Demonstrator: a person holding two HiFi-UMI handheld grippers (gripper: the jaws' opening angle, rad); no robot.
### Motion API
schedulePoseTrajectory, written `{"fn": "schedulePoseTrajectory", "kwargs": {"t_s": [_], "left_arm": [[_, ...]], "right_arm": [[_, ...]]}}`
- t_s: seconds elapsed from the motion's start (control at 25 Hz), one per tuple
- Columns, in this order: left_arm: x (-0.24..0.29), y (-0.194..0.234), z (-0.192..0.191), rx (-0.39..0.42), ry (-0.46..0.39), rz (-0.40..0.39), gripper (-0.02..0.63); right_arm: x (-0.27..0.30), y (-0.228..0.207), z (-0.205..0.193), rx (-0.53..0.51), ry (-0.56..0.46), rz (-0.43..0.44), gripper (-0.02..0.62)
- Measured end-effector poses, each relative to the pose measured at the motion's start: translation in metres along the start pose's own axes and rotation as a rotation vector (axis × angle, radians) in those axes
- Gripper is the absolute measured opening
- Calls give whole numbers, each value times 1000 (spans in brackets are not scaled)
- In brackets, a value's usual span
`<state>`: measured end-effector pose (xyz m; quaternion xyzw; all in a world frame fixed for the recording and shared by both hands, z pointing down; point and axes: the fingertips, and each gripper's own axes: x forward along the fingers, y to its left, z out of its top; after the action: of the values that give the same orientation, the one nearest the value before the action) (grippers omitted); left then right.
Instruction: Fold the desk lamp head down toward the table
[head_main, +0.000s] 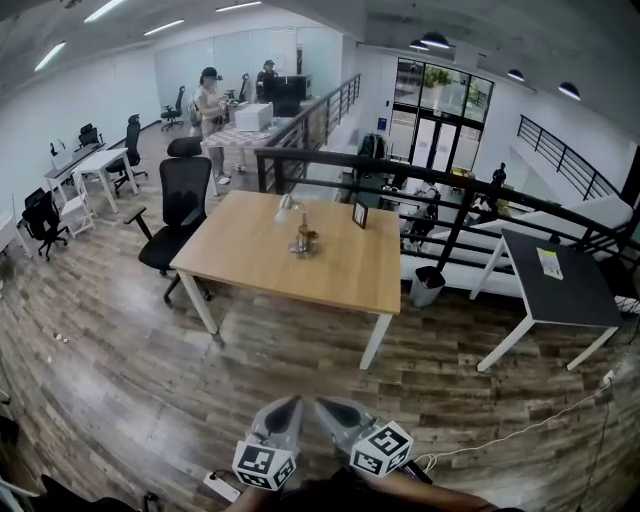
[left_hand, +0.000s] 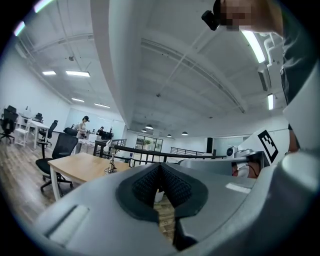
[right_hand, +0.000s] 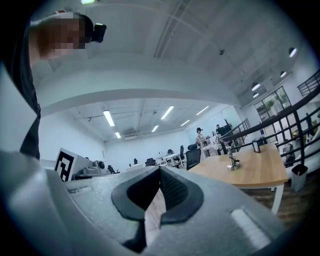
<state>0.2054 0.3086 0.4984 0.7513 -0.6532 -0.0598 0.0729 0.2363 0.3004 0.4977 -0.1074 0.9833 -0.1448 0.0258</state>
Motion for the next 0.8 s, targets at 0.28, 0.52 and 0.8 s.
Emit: {"fn": "schedulePoseTrajectory", "kwargs": {"t_s": [0.28, 0.52, 0.8], "left_arm": [[68, 8, -6, -9, 13, 1, 2], [151, 15, 1, -3, -8, 22, 2], [212, 11, 7, 2, -23, 65, 2]], "right_arm": [[12, -66, 10, 22, 9, 7, 3], [26, -143, 42, 9, 4, 39, 3], [35, -204, 73, 8, 12, 84, 3]]}}
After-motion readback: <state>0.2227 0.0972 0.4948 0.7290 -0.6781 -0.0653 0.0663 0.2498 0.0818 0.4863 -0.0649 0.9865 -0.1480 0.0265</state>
